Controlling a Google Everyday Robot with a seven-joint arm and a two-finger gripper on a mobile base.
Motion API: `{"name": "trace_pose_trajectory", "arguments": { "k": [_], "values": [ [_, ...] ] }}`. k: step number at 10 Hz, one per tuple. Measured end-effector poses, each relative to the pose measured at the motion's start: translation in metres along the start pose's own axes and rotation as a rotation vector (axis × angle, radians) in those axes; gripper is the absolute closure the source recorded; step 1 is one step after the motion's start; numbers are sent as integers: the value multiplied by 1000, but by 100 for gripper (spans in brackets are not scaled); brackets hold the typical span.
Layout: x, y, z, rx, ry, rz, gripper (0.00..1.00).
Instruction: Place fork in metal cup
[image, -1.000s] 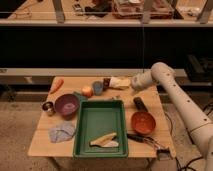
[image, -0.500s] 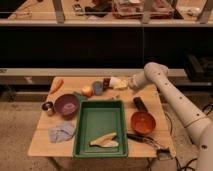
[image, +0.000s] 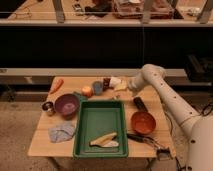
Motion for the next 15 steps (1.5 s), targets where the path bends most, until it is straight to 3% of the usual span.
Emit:
{"name": "trace_pose_trajectory", "arguments": {
  "k": [6, 15],
  "values": [
    [-11, 1, 22, 8, -52, 33, 20],
    [-3, -7, 18, 13, -58, 22, 20]
  ]
}}
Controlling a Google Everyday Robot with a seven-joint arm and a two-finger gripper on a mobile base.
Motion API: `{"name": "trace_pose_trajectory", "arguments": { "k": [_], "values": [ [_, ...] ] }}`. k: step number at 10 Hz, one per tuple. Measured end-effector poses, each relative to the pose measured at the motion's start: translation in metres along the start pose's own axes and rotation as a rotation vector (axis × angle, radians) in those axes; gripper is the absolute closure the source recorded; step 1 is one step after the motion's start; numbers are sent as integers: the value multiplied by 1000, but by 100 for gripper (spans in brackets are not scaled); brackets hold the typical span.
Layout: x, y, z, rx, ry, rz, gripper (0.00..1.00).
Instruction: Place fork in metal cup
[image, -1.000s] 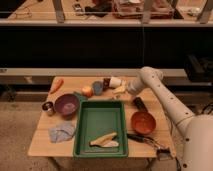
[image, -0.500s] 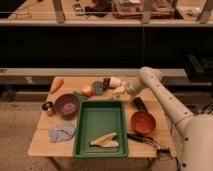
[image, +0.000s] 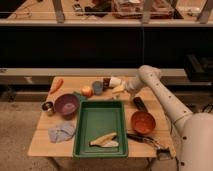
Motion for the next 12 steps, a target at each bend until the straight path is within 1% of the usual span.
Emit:
{"name": "trace_pose_trajectory", "arguments": {
  "k": [3, 6, 8, 12],
  "values": [
    [11, -9, -3, 11, -4, -12, 20],
    [18, -17, 0, 28, -22, -20, 20],
    [21, -18, 2, 52, -35, -15, 20],
    [18, -20, 16, 99, -65, -11, 20]
  ]
}}
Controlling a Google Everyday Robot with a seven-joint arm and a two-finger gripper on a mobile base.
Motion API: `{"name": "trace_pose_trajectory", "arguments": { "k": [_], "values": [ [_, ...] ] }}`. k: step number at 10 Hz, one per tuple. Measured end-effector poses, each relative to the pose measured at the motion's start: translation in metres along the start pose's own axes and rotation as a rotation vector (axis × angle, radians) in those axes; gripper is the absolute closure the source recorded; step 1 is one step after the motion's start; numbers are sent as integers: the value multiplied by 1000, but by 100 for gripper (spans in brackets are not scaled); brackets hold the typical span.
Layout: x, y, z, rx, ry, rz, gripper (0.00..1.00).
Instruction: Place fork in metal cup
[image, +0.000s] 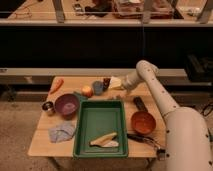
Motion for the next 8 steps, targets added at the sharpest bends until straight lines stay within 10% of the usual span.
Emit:
{"name": "trace_pose_trajectory", "arguments": {
  "k": [8],
  "values": [
    [-9, -5, 21, 43, -37, -24, 20]
  ]
}}
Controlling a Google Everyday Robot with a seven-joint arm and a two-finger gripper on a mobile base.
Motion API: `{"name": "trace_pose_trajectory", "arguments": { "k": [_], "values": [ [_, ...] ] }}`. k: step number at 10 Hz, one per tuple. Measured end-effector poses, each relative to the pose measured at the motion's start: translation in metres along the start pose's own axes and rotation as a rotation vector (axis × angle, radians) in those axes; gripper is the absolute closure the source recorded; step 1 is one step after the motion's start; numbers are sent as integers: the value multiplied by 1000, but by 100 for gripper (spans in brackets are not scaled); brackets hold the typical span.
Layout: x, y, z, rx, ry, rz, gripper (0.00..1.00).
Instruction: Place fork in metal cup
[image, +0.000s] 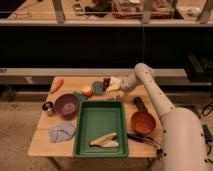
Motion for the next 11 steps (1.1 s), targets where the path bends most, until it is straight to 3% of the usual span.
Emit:
{"name": "trace_pose_trajectory", "arguments": {
  "k": [11],
  "values": [
    [1, 2, 1, 13, 7, -4, 20]
  ]
}}
